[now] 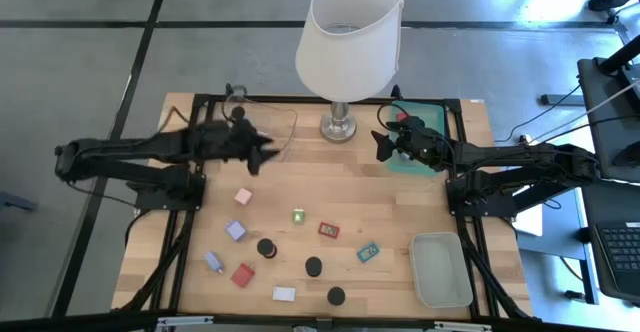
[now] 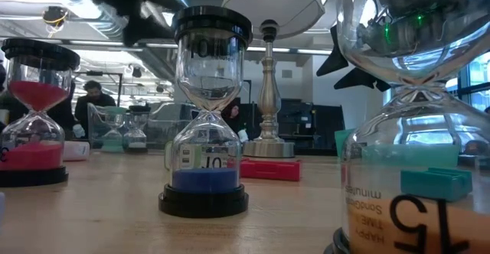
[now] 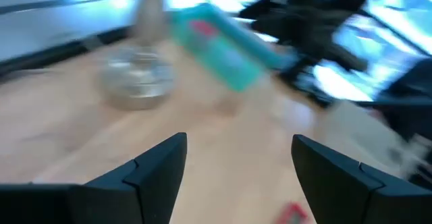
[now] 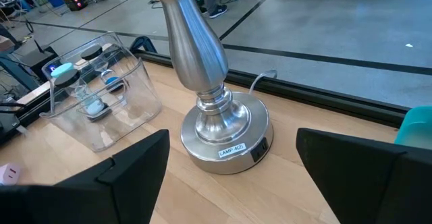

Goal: Pick & Place Office items
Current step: Put the red hourglass into the transparent bin

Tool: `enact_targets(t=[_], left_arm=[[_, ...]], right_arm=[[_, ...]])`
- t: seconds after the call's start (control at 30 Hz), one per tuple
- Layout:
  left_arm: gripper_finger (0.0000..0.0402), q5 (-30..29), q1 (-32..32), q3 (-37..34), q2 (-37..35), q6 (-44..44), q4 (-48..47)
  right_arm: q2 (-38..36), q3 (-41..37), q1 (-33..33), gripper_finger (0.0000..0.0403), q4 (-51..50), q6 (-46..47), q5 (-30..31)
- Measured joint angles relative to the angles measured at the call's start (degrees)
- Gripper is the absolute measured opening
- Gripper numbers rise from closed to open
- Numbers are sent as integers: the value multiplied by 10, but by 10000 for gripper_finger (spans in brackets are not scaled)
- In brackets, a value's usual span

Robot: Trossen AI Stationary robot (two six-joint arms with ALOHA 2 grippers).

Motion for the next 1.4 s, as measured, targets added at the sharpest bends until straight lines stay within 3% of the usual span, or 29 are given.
enact_targets(t=[0.23,0.4,0.5,0.67,1.0,1.23,1.4], left_arm=[[265,-6,-149,-33,102,135,211],[265,-73,-230,-33,207,292,331],[265,-105,-255,-14,263,318,346],[265,-107,-273,52,324,255,267],[265,-106,-291,242,394,217,-88],[265,-88,-291,272,406,77,-175],[265,-66,-294,279,406,24,-219]], right_arm=[[0,0,0,327,0,0,0],[0,0,0,327,0,0,0],[0,0,0,327,0,0,0],[0,0,0,327,0,0,0],[0,0,0,327,0,0,0],[0,0,0,327,0,0,0],[0,0,0,327,0,0,0]])
